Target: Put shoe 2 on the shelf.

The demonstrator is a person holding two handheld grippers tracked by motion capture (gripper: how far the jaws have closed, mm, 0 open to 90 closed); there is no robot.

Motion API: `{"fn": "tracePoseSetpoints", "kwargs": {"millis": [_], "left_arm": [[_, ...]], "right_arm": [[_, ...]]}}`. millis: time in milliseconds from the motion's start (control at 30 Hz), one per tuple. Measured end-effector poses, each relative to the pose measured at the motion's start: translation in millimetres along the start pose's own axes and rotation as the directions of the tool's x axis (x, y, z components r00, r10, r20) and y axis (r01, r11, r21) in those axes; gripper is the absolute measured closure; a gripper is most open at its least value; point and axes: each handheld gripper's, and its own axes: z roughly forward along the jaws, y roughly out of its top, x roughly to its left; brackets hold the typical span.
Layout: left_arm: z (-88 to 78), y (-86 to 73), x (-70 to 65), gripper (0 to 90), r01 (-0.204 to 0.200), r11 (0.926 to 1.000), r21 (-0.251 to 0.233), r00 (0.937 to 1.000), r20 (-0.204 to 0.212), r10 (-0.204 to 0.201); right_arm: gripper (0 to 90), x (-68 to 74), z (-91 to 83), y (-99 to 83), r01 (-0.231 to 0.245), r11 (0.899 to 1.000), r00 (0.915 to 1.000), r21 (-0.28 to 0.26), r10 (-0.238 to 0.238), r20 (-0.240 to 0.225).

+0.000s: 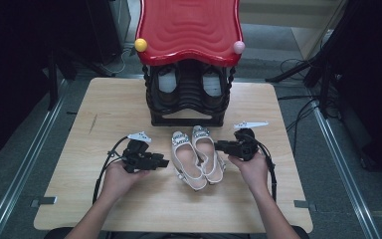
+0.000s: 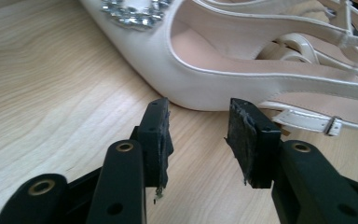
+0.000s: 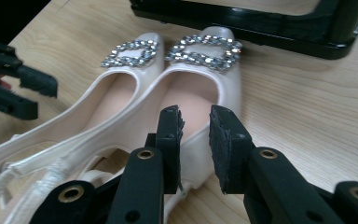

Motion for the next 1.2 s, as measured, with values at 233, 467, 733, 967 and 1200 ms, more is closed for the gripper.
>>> {"fn": "tracePoseSetpoints", "kwargs": {"millis": [233, 467, 733, 967, 1200], "left_arm": [[-6.9, -0.6, 5.7, 54.6, 0.008, 0.9998, -0.017, 0.9999, -0.011, -0.009], [-10.0, -1.0, 10.9, 51.6, 0.015, 0.9997, -0.020, 0.9994, -0.029, -0.016], [-13.7, -1.9, 15.8, 48.9, 0.020, 0.9995, -0.023, 0.9989, -0.041, -0.021], [-14.9, -0.2, 17.2, 47.7, 0.013, 0.9996, -0.026, 0.9984, -0.055, -0.015], [-12.7, 4.5, 17.2, 47.7, 0.001, 0.9997, -0.024, 0.9984, -0.056, -0.002]], "right_arm": [[72.7, 11.0, -1.9, 4.3, 0.024, 1.000, 0.9997, -0.001, -0.024, -0.011], [71.3, 22.2, -4.2, 7.6, 0.048, 0.999, 0.9986, 0.001, -0.048, -0.021], [68.0, 35.4, 0.7, 8.6, 0.073, 0.997, 0.9965, 0.021, -0.072, -0.042], [65.8, 46.5, 1.8, 14.3, 0.104, 0.993, 0.9937, 0.050, -0.102, -0.047], [62.1, 53.0, 11.3, 17.8, 0.100, 0.989, 0.9945, 0.109, -0.096, -0.042]]}}
